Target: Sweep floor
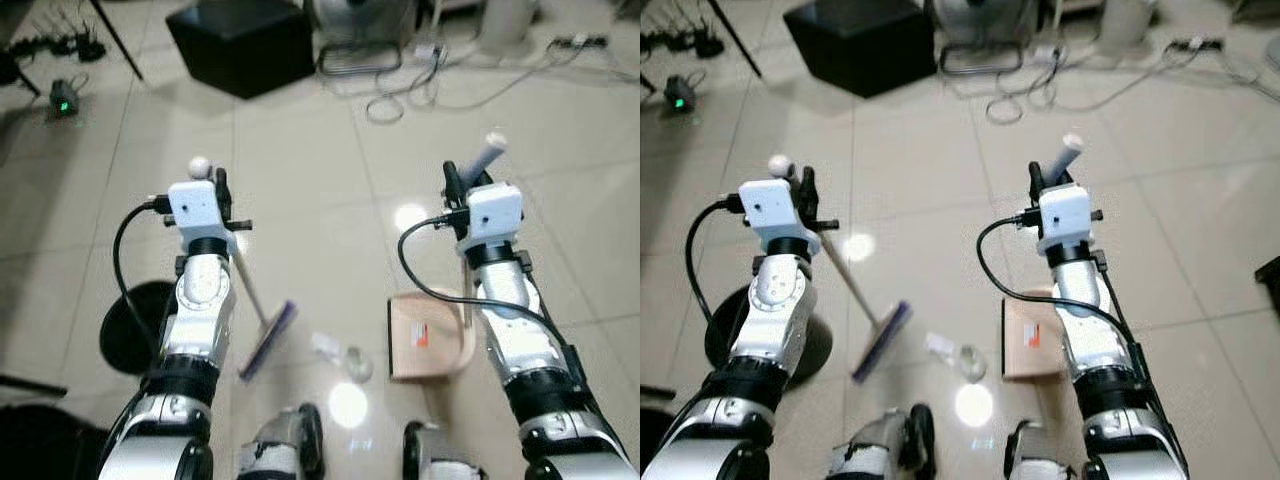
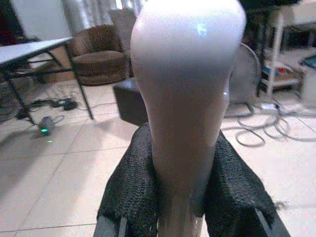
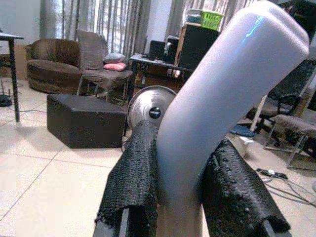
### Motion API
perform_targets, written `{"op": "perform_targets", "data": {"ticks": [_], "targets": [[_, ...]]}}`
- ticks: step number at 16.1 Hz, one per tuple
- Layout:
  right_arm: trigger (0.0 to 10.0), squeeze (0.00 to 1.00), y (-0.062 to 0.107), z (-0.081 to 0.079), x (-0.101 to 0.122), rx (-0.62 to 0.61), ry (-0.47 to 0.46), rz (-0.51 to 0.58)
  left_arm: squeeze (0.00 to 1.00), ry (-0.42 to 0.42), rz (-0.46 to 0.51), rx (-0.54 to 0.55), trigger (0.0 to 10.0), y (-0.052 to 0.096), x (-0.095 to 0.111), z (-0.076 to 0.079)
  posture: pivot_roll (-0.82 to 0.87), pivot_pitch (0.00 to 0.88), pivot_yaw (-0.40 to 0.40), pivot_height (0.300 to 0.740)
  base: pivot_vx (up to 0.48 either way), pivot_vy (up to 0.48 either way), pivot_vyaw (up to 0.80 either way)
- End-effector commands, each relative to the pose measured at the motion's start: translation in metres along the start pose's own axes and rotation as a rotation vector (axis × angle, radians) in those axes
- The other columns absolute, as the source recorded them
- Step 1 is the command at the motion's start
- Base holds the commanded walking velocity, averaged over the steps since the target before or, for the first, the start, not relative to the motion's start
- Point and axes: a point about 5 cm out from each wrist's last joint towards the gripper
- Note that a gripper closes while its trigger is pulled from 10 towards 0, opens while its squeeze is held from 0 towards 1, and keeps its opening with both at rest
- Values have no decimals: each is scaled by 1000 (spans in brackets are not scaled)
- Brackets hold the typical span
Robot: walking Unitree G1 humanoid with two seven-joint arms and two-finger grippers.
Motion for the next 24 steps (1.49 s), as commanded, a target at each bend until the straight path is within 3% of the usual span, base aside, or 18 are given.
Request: {"op": "perform_targets", "data": {"ticks": [1, 5, 8, 11, 18, 20, 21, 24], "targets": [[10000, 0, 1, -8, 5, 8, -17, 46, 0, -11, 10, -38, 10000, -2, 0, 3, 163, 372, 153, 740, 0, 0, 0], [10000, 0, 6, -38, 7, 50, -39, 51, 0, 16, -9, -25, 10000, -8, -5, 8, 178, 389, 183, 740, 0, 0, 0], [10000, 0, 8, -60, 15, 105, 21, 88, 0, 29, -31, -30, 10000, -7, -13, 22, 181, 398, 199, 740, 0, 0, 0], [10000, 0, 11, -62, 13, 81, 39, 81, 0, 82, -37, -29, 10000, -9, -15, 36, 186, 393, 205, 740, 0, 0, 0], [10000, 0, 6, -59, 9, 3, 26, 21, 0, 421, -69, 160, 10000, -6, -15, 58, 187, 357, 214, 740, 0, 0, 0], [10000, 0, 5, -57, 7, -13, 20, 9, 0, 471, -78, 152, 10000, -7, -13, 65, 182, 349, 215, 740, 0, 0, 0], [10000, 0, 5, -53, 5, -26, 21, 2, 0, 530, -82, 88, 10000, -11, -4, 77, 172, 317, 210, 740, 0, 0, 0], [10000, 0, 4, -46, -1, -38, 30, -19, 0, 619, -61, 27, 10000, -21, 17, 85, 169, 293, 203, 740, 0, 0, 0]]}}
Point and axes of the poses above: a point about 5 cm out from each wrist's last joint towards the gripper, its own y axis pointing back from the gripper into the wrist, its own x axis along the axis of the wrist's last joint, z = x × y, and after that the axes turned 14 degrees about y, right-handed
